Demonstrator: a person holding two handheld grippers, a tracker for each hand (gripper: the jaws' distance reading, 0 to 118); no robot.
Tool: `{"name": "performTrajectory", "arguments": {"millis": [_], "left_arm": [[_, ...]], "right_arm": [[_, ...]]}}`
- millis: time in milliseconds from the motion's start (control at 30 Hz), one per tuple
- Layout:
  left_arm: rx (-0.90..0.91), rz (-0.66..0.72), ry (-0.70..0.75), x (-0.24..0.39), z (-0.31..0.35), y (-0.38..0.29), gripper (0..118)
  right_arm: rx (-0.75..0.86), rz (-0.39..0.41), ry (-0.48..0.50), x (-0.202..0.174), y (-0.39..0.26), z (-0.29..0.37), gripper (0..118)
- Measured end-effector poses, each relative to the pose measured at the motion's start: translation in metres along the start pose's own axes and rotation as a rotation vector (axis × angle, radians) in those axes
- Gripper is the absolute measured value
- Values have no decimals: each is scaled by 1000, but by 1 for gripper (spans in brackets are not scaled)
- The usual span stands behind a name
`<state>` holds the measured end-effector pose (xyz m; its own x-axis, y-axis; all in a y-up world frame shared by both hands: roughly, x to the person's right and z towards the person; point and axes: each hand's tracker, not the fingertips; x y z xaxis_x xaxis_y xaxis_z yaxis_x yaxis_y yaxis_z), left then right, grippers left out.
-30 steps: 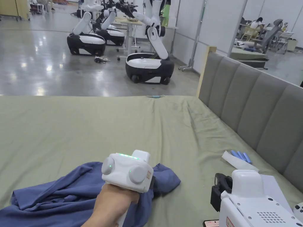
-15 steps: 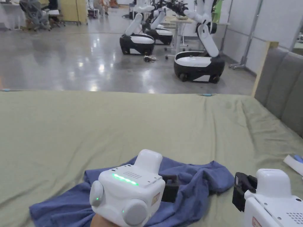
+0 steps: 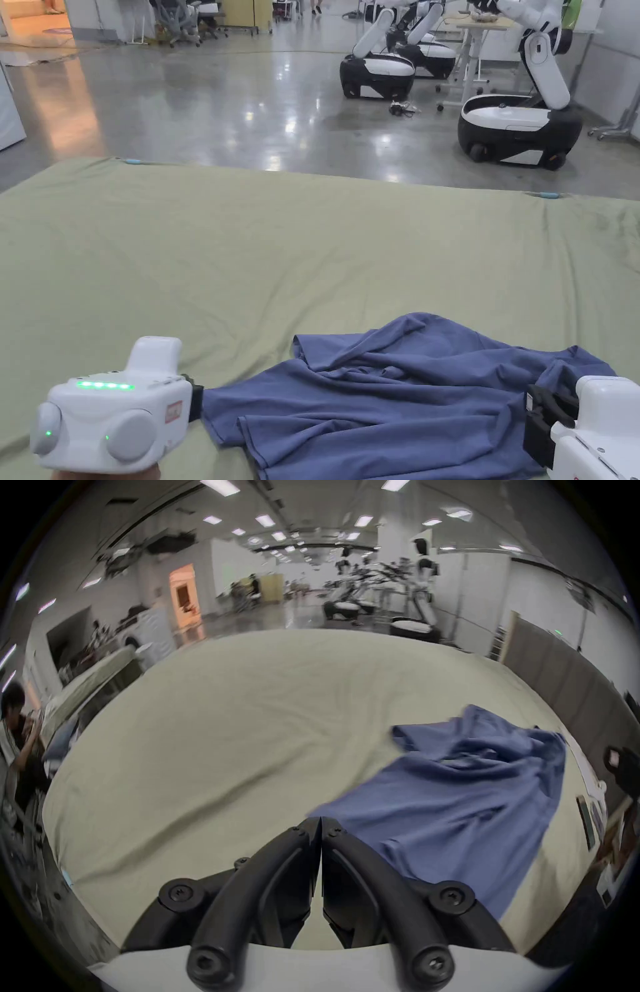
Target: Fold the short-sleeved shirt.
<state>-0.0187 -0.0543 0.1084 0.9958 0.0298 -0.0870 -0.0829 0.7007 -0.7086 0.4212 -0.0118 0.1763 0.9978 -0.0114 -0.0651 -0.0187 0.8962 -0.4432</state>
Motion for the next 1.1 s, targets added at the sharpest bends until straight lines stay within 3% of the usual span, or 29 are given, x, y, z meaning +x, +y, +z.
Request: {"name": "performTrajectory", "arguments": {"millis": [33,67,100,133,167,267,433,533,567,600,700,933,1100], "left_arm": [[-14,-10,-2,-4,-8,4,7],[-9,-18,4,-5,-14,8,23],[5,-37,36,-4,-21,11,59],[17,-45,33,0,-29,17,82],[22,-44,31,2,-35,22,90],[-17,-59,-5,17,-60,37,89],[-206,-218,3,44,-100,18,86],[-199,-217,-44,44,-98,0,51],[-179,-200,-29,45,-93,2,28],[-168,-217,-22,46,-86,4,13],[-85,-229,-35,48,-65,13,5],[41,-224,-93,58,-21,32,5],[93,-207,-121,59,-6,41,5]], "right_arm": [[-4,-1,-1,-1,1,-3,0],[-8,0,-2,-1,2,-6,0],[-13,6,-5,-2,3,-8,0],[-15,12,-9,-3,3,-10,0],[-18,15,-12,-3,3,-12,0],[-31,16,-19,-2,2,-19,0],[-48,15,-37,3,3,-27,0],[-49,17,-46,10,6,-29,0],[-50,19,-48,13,7,-30,0],[-52,21,-52,17,9,-32,0],[-47,3,-64,37,19,-36,0],[-93,15,-180,116,42,-70,0],[-212,-69,-254,190,45,-113,0]]}}
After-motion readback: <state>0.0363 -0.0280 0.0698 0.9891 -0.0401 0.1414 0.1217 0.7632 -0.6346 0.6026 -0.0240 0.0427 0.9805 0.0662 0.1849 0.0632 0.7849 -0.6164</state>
